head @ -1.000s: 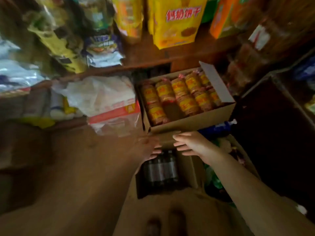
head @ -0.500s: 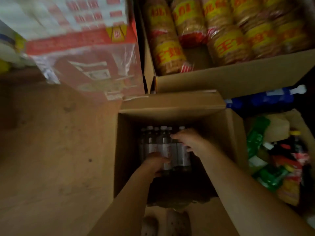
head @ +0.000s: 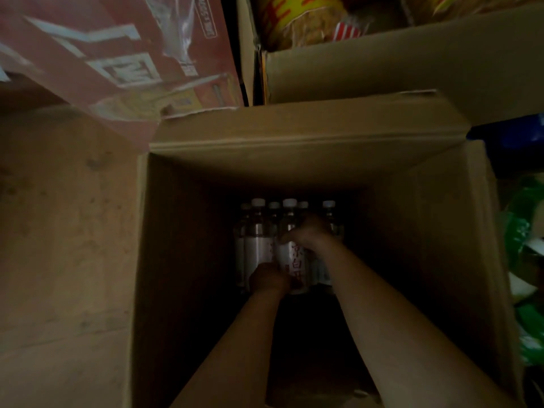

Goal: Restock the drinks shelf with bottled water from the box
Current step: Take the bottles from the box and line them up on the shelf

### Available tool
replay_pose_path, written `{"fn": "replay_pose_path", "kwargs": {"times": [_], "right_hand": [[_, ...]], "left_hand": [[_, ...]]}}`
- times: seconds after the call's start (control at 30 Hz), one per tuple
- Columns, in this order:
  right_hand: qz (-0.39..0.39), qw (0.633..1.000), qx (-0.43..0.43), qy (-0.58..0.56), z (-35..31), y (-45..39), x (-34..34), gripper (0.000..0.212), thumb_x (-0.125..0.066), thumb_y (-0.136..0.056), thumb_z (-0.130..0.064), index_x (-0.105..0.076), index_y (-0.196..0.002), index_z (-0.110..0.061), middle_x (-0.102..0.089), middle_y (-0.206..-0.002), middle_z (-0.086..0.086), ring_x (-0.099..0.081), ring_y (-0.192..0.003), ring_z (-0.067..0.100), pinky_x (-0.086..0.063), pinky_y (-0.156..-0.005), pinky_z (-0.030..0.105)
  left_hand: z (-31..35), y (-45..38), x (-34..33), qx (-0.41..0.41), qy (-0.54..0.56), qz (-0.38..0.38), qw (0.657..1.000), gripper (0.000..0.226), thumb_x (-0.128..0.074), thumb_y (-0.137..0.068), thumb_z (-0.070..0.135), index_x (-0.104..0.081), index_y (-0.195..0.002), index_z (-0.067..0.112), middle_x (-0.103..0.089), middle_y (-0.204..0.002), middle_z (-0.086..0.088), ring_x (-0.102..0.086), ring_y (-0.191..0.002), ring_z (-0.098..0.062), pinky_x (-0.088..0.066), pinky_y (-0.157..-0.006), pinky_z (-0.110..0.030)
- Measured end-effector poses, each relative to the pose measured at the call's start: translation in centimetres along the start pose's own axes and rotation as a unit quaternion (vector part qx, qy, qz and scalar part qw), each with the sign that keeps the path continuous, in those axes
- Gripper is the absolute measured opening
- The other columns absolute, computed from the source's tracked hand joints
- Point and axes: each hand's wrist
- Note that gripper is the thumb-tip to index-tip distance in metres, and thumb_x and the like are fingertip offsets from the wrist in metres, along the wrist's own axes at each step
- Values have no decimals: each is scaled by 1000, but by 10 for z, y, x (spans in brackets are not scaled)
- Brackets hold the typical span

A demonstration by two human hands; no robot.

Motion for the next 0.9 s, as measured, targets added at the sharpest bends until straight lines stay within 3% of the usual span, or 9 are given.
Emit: {"fn": "replay_pose_path", "kwargs": {"times": [0.23, 0.3, 0.37, 0.47, 0.53, 0.63, 0.7, 0.83, 0.9], "right_hand": [[74, 997, 22, 1, -2, 30, 28, 87, -89, -54, -23, -47, -131, -22, -56, -129, 6, -57, -115, 28, -53, -89, 39], [84, 996, 35, -9, -5, 45, 34, 90, -90, -49, -25, -48, -128, -24, -57, -126, 6, -58, -113, 28, -55, -86, 43], [90, 994, 44, -47, -7, 65, 40, 91, -90, -46, -25, -47, -127, -26, -56, -123, 5, -58, -111, 27, -58, -81, 45], [92, 989, 61, -101, -18, 107, 55, 85, -89, -51, -21, -49, -125, -28, -61, -114, 0, -61, -103, 21, -60, -71, 41], [103, 984, 77, -120, -29, 140, 70, 76, -90, -50, -20, -54, -117, -26, -64, -107, -2, -63, -98, 18, -61, -70, 39], [119, 979, 98, -131, -49, 197, 99, 80, -91, -43, -26, -52, -113, -28, -64, -104, -5, -65, -96, 18, -60, -75, 40], [141, 975, 117, -129, -65, 241, 124, 71, -89, -49, -29, -48, -108, -29, -63, -96, -8, -64, -94, 16, -58, -79, 40], [168, 964, 162, -129, -100, 333, 183, 40, -83, -59, -32, -67, -94, -21, -71, -90, -3, -68, -84, 16, -57, -83, 42], [188, 952, 198, -135, -115, 379, 211, 44, -81, -51, -41, -72, -90, -22, -74, -89, -3, -70, -84, 16, -57, -85, 44]], "left_hand": [[7, 22, -1, -62, -7, -47, 997, 69, -81, -71, 19, -51, -133, 10, -58, -131, -7, -55, -119, -25, -43, -103, -32], [8, 32, 1, -81, -22, -26, 996, 67, -82, -70, 21, -53, -129, 12, -59, -127, -6, -57, -115, -25, -45, -98, -29], [11, 50, 6, -96, 0, 5, 995, 66, -84, -66, 13, -55, -125, 12, -62, -123, -10, -61, -106, -25, -51, -91, -35], [22, 89, 23, -136, -22, 43, 989, 74, -86, -61, 9, -50, -125, 15, -62, -120, -8, -60, -108, -28, -55, -88, -42], [32, 121, 37, -180, -38, 45, 982, 76, -84, -64, 7, -45, -129, 13, -61, -123, -7, -59, -110, -27, -53, -88, -35], [51, 177, 58, -248, -70, 56, 965, 72, -84, -67, 14, -48, -128, 13, -61, -124, -4, -58, -111, -22, -48, -89, -31], [67, 220, 68, -281, -66, 45, 956, 68, -86, -65, 21, -54, -125, 19, -65, -119, 1, -61, -104, -14, -50, -93, -31], [110, 306, 81, -345, -46, 29, 937, 61, -87, -62, 32, -59, -116, 26, -70, -110, 10, -66, -96, -9, -55, -89, -37], [137, 349, 87, -381, -38, 21, 924, 58, -87, -59, 40, -62, -110, 30, -72, -102, 13, -68, -90, -5, -57, -85, -35]]}}
Point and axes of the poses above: each hand's wrist, its own y-axis away from the middle knuckle, its own x-axis out of the back of the hand, z = x × y
